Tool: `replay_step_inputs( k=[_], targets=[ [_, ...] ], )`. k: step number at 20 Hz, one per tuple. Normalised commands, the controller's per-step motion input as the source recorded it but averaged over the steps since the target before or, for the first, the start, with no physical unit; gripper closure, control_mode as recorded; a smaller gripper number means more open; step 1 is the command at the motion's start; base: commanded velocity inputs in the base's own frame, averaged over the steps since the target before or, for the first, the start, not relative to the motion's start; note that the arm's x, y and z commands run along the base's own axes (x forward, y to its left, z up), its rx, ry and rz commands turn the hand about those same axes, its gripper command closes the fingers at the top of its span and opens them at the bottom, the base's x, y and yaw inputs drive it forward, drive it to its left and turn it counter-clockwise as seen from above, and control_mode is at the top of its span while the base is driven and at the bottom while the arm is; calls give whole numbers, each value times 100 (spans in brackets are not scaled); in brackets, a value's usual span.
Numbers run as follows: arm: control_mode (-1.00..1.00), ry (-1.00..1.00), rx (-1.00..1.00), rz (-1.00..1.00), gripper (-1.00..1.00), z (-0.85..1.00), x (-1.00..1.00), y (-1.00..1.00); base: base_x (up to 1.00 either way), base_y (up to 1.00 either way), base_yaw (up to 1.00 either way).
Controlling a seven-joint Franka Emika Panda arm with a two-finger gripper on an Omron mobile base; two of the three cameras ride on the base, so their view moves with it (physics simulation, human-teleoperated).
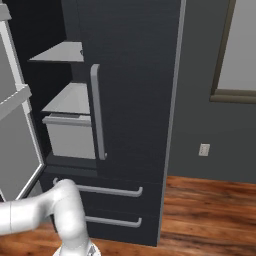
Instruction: Place the fish on the counter behind the older fish on the same shelf of the fridge to maintain FIFO order. Close the fridge door when finished.
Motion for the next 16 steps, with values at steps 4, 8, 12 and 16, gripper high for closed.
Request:
replay_step_inputs(
  k=[4, 8, 12, 16],
  targets=[
    [-100, 1, 9, -2, -100, -3, 32, -81, 0, 0, 0],
    [-100, 0, 10, 0, -100, -2, 17, -96, 0, 0, 0],
    [-100, 0, 13, 0, -100, 0, 0, -100, 0, 0, 0],
    [-100, 0, 13, 0, -100, 0, 0, -100, 0, 0, 0]
  ],
)
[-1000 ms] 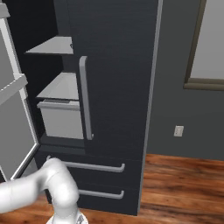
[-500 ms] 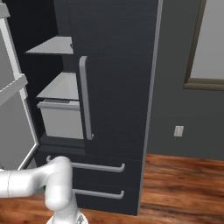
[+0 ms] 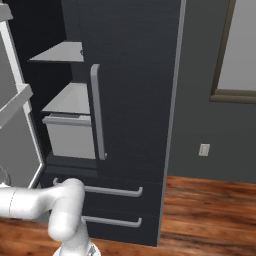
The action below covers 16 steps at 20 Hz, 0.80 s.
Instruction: Place the fish on the counter behind the older fish on the same shelf of the fridge to maintain FIFO order. Close the fridge door when finished.
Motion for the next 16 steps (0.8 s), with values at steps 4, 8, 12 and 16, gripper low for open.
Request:
replay_step_inputs(
  k=[4, 8, 12, 16],
  targets=[
    [-100, 0, 12, 4, -100, 0, 0, -100, 0, 0, 0],
    [-100, 0, 9, 3, -100, 0, 0, -100, 0, 0, 0],
    [-100, -5, 7, 6, -100, 0, 0, -100, 0, 0, 0],
    [-100, -13, 4, 8, -100, 0, 0, -100, 0, 0, 0]
  ],
)
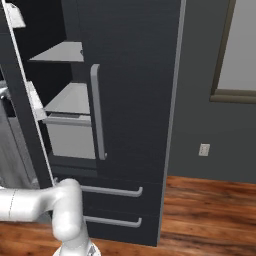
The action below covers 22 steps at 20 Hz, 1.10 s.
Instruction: Place the fish on the counter behind the older fish on the same shelf of the fridge to maintain FIFO order. Close the fridge door when finished.
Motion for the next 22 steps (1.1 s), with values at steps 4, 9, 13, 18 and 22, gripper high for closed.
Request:
replay_step_inputs(
  k=[4, 9, 13, 18, 22],
  targets=[
    [-100, -13, 4, 10, -100, 0, 0, -100, 0, 0, 0],
    [-100, -10, 1, 10, -100, 3, 16, -92, 0, 0, 0],
    [-100, -9, 0, 15, -100, 10, 58, -54, 0, 0, 0],
    [-100, -10, 0, 15, -100, 8, 57, -35, 0, 0, 0],
    [-100, -11, 0, 18, -100, 4, 57, -15, 0, 0, 0]
  ],
)
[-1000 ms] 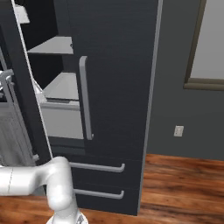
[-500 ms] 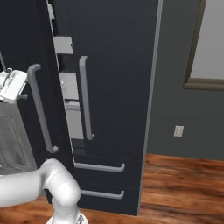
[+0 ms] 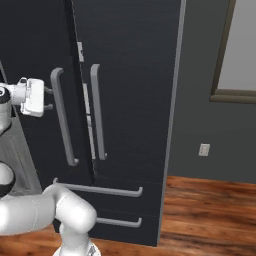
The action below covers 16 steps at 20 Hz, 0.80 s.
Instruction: Place the fish on the counter behind the older fish on the same shelf of the fridge to maintain FIFO order. Close the fridge door when finished.
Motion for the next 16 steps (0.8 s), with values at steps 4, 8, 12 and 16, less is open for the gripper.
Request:
replay_step_inputs(
  k=[4, 8, 12, 16],
  targets=[
    [-100, -7, 0, 16, -100, 7, 63, -2, 0, 0, 0],
    [-100, -3, 0, 12, -100, 19, 58, 0, 0, 0, 0],
    [-100, -3, 0, 11, -100, 10, 52, 0, 0, 0, 0],
    [-100, -2, 0, 12, -100, 0, 52, 0, 0, 0, 0]
  ],
)
